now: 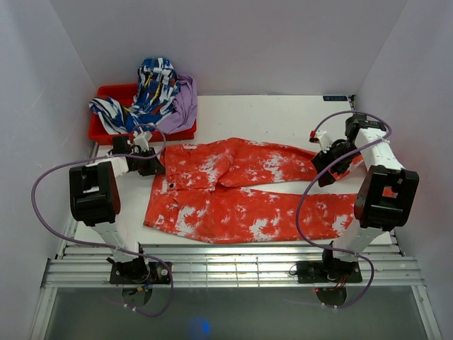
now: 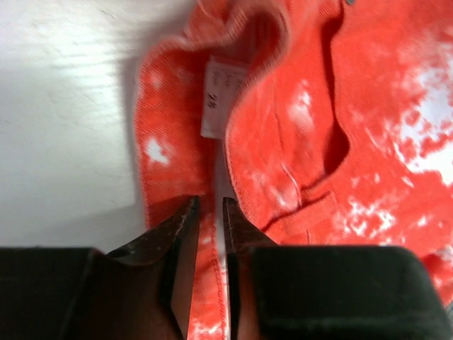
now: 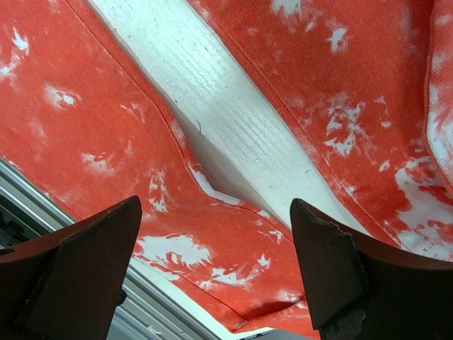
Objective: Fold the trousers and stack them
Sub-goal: Flatten the trousers out
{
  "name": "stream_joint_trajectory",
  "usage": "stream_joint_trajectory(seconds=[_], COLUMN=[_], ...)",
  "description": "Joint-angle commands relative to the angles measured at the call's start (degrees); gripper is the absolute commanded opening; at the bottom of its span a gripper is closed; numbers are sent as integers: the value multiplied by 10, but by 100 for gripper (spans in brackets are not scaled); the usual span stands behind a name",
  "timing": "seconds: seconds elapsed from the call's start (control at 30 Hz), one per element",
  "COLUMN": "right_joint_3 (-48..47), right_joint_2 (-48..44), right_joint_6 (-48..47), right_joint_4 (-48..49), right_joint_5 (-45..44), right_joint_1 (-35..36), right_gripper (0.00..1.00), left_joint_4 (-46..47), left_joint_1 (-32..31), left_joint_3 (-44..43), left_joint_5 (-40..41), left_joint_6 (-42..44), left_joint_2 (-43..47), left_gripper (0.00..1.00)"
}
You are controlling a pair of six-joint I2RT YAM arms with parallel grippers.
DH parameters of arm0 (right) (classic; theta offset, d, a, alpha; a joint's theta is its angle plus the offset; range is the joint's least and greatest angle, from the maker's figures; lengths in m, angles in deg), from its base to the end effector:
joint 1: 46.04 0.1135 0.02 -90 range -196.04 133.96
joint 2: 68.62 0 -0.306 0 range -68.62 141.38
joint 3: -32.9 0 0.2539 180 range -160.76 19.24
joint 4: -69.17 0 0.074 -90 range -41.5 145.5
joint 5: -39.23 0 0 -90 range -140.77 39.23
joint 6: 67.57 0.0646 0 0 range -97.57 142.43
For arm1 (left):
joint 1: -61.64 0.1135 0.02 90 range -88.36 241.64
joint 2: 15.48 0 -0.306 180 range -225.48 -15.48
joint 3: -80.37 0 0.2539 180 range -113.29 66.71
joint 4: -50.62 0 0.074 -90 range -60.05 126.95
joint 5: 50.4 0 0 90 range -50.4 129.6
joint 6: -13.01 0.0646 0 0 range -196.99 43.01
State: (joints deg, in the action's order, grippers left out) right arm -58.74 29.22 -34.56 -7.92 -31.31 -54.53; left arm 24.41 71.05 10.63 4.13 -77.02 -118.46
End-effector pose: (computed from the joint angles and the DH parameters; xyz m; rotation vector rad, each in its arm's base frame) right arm 0.3295 -0.0274 0.2552 -1.1938 2.5805 0.3199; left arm 0.3667 0.0228 0.1635 0.0118 2.4803 -0.7324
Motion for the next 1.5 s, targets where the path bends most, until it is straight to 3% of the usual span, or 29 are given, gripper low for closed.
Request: stream_joint_trajectory(seconds=[0.0,0.13,0.27,0.5,0.67,0.8,0.97,1.13,1.33,1.43,1.47], right_joint_3=[2,2,1,2,2,5,5,5,5,5,5], right_joint_2=[-17,-18,-16,-16,-18,-19,-17,-18,-16,-13,-13], right_joint_6=[7,5,5,4,0,-1,0,0,0,0,0], right_joint_4=[4,2,1,1,0,1,1,0,1,3,3], right_joint_5=[-2,-1,0,3,0,2,3,1,0,-1,-2], right_joint_1=[3,3,3,3,3,3,3,3,3,3,3], right_gripper=[91,91,91,91,91,91,91,91,91,90,90], left_joint_4=[35,28,20,37,23,16,7,1,8,7,-2], left_joint_1=[0,1,0,0,18,59,66,66,61,61,61], left_joint_3=[36,37,39,57,57,62,69,67,60,52,46], left_joint_5=[-92,-122,-132,-167,-182,-237,-292,-263,-281,-283,-281], left_joint_6=[-5,-4,-11,-41,-51,-65,-52,-42,-38,-38,-36], left_joint_2=[51,81,92,98,77,52,37,20,-6,-9,-6], left_gripper=[32,35,47,56,59,57,59,62,52,34,23])
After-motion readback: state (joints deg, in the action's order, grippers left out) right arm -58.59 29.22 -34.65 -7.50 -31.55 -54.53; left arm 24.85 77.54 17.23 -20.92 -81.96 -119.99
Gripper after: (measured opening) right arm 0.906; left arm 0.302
